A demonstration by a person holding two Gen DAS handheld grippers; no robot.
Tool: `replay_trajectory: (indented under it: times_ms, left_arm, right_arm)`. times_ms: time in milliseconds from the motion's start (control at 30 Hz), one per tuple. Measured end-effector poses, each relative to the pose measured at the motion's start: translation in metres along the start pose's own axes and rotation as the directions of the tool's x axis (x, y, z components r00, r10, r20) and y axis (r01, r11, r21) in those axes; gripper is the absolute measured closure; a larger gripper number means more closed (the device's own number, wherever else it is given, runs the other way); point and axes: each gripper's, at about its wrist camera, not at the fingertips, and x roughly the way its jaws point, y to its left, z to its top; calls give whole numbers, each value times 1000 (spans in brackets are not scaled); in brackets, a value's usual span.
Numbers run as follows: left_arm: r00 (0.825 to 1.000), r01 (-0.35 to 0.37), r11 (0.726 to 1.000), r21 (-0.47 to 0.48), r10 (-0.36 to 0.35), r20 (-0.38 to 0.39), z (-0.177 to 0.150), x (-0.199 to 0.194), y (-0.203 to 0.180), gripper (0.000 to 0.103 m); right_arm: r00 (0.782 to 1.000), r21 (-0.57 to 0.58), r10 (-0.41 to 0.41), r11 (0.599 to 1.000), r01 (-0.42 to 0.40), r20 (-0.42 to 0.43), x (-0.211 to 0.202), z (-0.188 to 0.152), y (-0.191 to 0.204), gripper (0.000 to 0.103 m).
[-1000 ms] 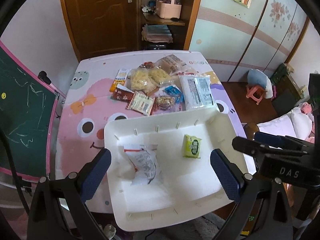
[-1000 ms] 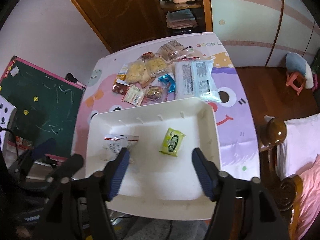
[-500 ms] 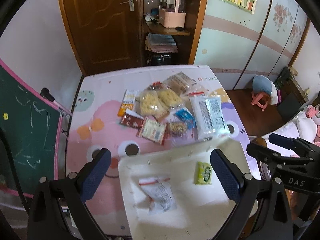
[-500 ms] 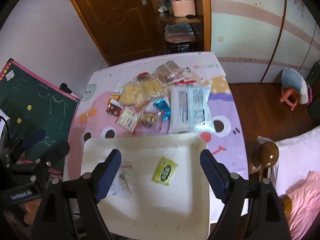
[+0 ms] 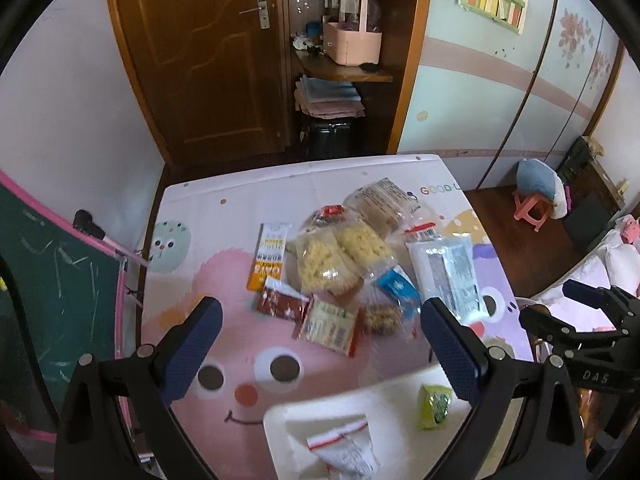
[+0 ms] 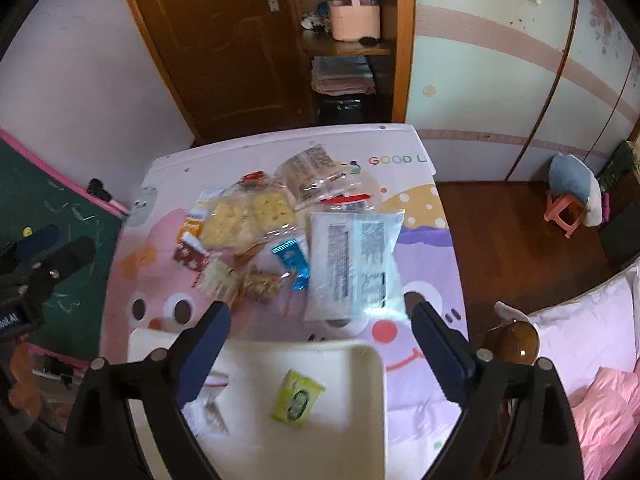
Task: Organize snacks
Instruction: 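Grasp clear puffed-snack bag with left gripper while right grasps large clear printed bag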
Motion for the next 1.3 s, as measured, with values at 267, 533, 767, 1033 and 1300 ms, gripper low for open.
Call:
replay_trajectory:
  times_ms: [267, 533, 767, 1033, 1300]
  left_arm:
    - [989, 39, 998, -55, -46, -139, 30, 87, 16, 4]
    - [958, 34, 997, -69, -52, -281, 32, 177, 15, 4]
    - [928, 35, 995, -98, -68, -365, 26, 232, 17, 4]
    - [910, 11, 990, -140, -68, -409, 22, 268, 26, 19]
    - [903, 26, 992, -120, -74, -424, 13, 284, 20, 56]
  right_arm:
    - [993, 70, 44, 997, -36, -109, 69, 38, -33, 7]
    - [966, 106, 40, 994, -13, -255, 158, 54, -47, 4]
    - [940, 105, 34, 994, 2, -339, 205, 51, -46, 2]
    - [923, 7, -16, 1000, 20, -385, 223, 45, -26, 0]
    - [918, 3, -36, 999, 41, -395, 225, 45, -17, 15]
